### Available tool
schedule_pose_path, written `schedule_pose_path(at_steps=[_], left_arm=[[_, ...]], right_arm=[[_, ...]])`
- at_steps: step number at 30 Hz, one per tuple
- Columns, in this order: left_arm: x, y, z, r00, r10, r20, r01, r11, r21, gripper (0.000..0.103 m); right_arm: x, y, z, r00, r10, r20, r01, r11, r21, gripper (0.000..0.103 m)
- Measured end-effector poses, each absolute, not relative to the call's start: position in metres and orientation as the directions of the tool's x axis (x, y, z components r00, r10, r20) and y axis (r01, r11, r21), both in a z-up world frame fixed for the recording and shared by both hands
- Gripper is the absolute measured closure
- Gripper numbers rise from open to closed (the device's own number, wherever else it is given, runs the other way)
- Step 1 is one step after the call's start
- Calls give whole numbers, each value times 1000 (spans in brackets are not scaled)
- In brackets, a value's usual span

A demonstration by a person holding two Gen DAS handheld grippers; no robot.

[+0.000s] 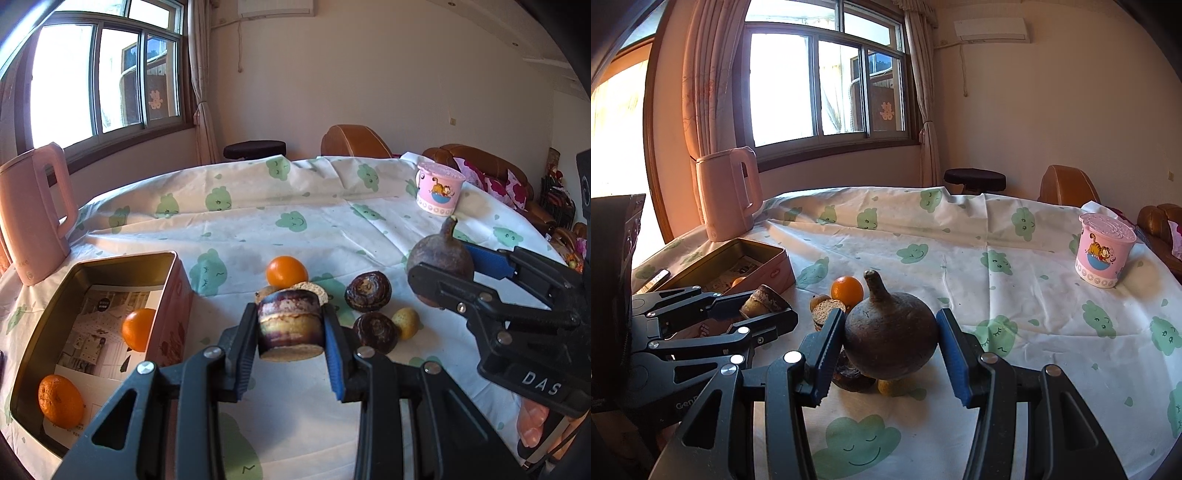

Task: Organize fruits
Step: 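Grasp the striped round cake with the left tool, then lift the cake in the left tool while the right tool lifts the brown fruit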

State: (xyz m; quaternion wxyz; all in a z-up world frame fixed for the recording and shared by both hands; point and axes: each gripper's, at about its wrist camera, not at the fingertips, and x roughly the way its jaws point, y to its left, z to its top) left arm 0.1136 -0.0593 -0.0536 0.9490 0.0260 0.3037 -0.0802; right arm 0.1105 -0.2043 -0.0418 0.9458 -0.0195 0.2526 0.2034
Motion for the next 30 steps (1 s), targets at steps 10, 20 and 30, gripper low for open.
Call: schedule_pose_path(at_steps=[10, 20, 30], left_arm=[[108, -54, -49, 827, -129, -547, 148, 989, -9, 68], [102, -51, -47, 848, -124, -516, 134, 991, -17, 68], [96, -48, -43, 868, -113, -484, 121, 993, -15, 68]], right_arm=[[105, -206, -39, 806, 380, -454, -399, 915, 59, 50], [99, -206, -36, 821, 381, -425, -400, 915, 48, 50], [94, -207, -35, 832, 385, -399, -402, 915, 44, 50]])
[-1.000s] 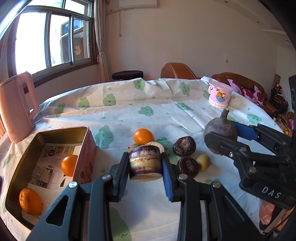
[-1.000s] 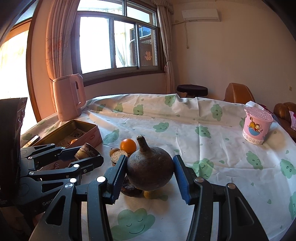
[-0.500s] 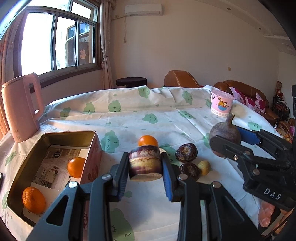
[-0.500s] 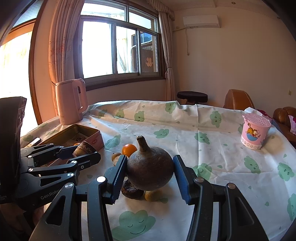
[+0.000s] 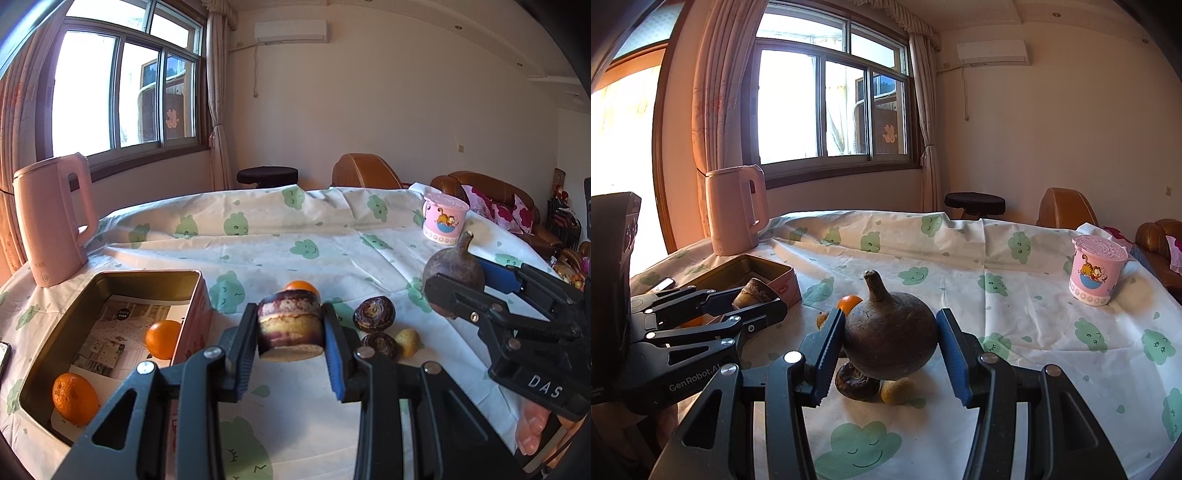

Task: Organize fruits
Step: 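Lift the cake in the left tool while the right tool lifts the brown fruit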

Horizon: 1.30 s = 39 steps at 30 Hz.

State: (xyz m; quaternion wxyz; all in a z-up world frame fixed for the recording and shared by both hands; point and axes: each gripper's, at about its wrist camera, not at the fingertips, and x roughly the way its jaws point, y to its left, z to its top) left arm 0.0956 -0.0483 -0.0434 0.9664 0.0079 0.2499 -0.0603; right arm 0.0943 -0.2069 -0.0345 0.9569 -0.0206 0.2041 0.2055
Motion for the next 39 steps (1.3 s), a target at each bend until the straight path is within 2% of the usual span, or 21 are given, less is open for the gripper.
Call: schedule_pose_path(at_steps=[39], left_arm=[[73, -43, -33, 927, -76, -369, 80, 997, -5, 68]], right_arm=[[79, -210, -29, 864, 390, -318, -408, 913, 9, 50]])
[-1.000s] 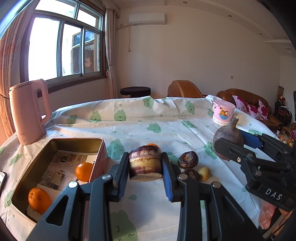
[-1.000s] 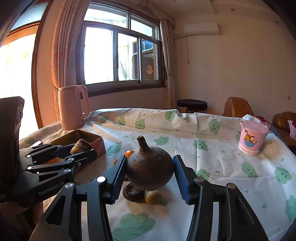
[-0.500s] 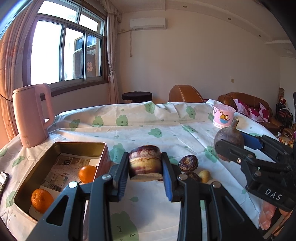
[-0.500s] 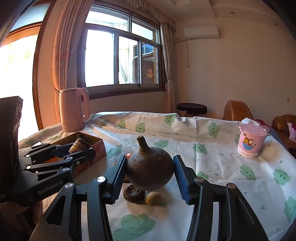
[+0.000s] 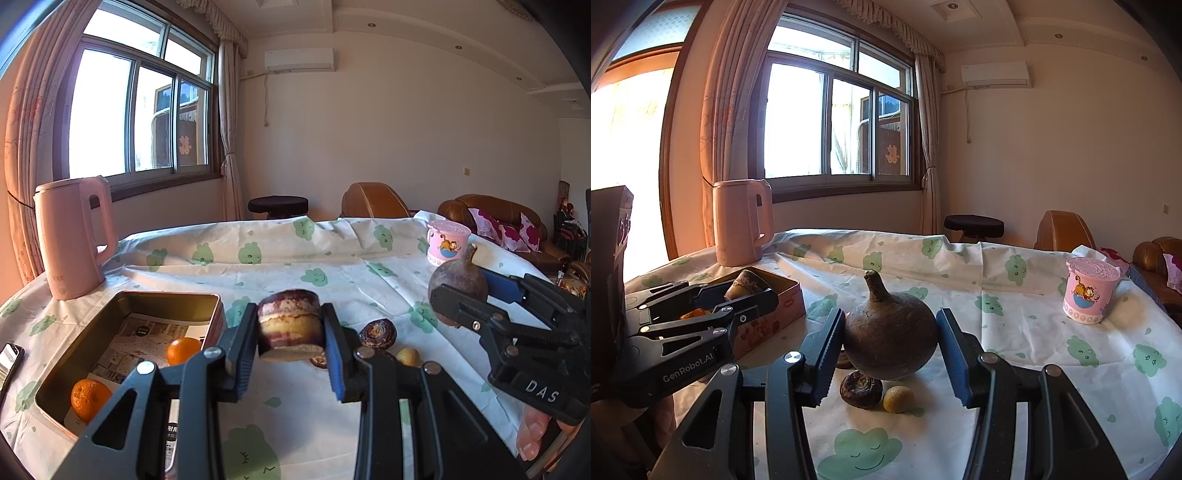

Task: Organize fruits
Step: 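Lift the cake in the left tool while the right tool lifts the brown fruit, then carry the cake in the left tool while the right tool carries the brown fruit over the tin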

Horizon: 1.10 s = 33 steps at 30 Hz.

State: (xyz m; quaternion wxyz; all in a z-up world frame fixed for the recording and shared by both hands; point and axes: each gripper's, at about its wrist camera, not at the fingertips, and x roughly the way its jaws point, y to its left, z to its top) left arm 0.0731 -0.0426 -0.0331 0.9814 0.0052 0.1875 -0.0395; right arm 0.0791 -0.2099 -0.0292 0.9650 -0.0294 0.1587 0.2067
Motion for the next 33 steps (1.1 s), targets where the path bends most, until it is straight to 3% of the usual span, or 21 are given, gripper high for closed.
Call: schedule_pose_path(at_steps=[20, 33], left_arm=[[66, -20, -31, 927, -54, -371, 59, 998, 1, 68], [68, 42, -23, 923, 42, -383, -50, 999, -11, 68]], right_arm=[[83, -192, -20, 839, 419, -346, -446, 895, 3, 50], [90, -127, 4, 779, 520, -350, -564, 825, -30, 50]])
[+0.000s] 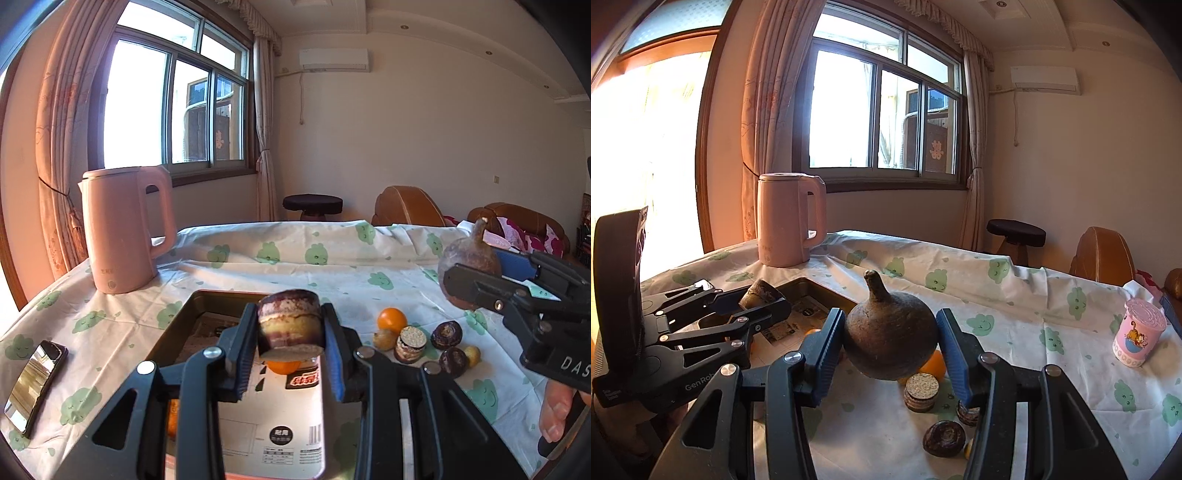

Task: Organize fruits
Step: 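Carry the cake in the left tool while the right tool carries the brown fruit over the tin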

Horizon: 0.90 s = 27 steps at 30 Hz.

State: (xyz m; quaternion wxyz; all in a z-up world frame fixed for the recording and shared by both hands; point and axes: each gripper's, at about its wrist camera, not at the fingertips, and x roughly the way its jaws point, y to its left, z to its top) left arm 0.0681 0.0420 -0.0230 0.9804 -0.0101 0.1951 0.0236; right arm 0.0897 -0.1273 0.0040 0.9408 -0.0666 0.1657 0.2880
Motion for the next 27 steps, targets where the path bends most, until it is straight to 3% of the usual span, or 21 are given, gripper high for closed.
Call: schedule_pose_path(at_steps=[27], left_arm=[[93, 122, -35, 862, 180, -474, -185, 982, 36, 68]], right_arm=[[106, -23, -11, 665, 613, -426, -690, 723, -36, 50]])
